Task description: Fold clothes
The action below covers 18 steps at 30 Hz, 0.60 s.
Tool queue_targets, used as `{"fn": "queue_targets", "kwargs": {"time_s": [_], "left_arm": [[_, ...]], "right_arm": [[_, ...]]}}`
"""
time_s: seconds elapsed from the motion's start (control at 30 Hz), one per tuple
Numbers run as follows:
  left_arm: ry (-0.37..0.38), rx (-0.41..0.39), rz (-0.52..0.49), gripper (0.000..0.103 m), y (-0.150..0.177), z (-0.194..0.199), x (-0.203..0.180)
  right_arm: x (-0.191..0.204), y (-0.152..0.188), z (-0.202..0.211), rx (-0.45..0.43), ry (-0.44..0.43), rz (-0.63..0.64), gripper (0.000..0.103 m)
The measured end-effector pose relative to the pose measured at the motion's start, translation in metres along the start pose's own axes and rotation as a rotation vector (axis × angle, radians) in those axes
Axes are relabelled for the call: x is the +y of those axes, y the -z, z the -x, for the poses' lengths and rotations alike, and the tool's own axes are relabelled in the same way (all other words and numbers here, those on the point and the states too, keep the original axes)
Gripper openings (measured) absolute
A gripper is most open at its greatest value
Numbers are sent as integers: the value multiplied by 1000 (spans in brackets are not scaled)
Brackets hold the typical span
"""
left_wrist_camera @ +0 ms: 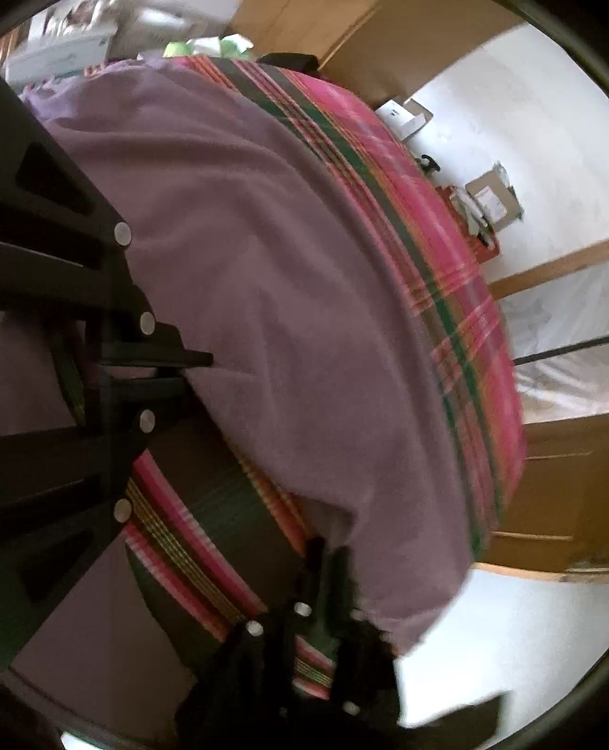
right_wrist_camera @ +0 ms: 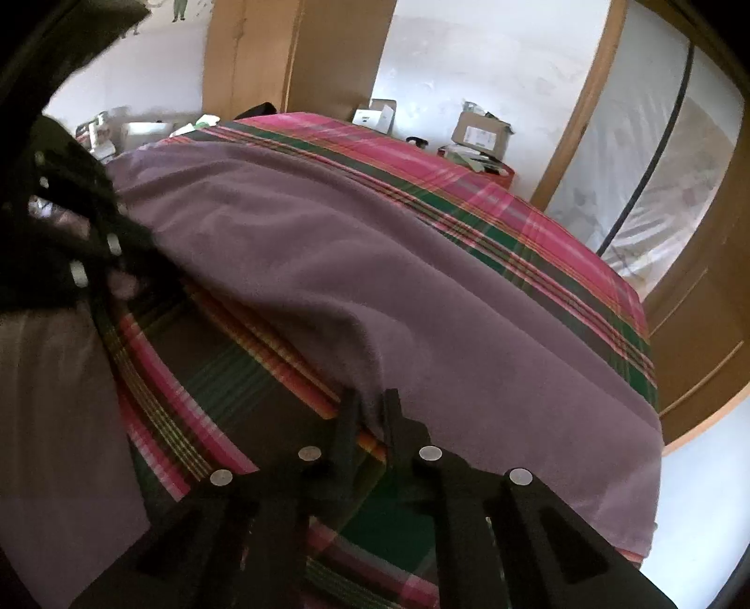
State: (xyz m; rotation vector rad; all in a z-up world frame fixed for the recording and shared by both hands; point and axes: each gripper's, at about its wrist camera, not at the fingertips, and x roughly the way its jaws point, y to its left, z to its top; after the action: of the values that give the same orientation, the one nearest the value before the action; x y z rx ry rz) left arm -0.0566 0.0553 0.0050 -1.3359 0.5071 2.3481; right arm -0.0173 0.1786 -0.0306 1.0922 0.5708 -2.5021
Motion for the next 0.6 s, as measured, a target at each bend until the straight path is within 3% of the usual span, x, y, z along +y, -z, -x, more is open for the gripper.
{"fn": "queue_targets", "kwargs": {"time_s": [0.2,0.43,0.47,0.6], "left_arm": [[118,-17,66,3,8,21,22],[134,49,31,3,21,2,7],[138,51,33,3,20,-2,10],[133,68,24,3,21,-8,10]], "right_arm": [[6,5,13,-8,-1,72,7],[9,15,17,62,16,143,6],[9,16,19,69,15,145,1],[0,20,21,84,13,114,1]]}}
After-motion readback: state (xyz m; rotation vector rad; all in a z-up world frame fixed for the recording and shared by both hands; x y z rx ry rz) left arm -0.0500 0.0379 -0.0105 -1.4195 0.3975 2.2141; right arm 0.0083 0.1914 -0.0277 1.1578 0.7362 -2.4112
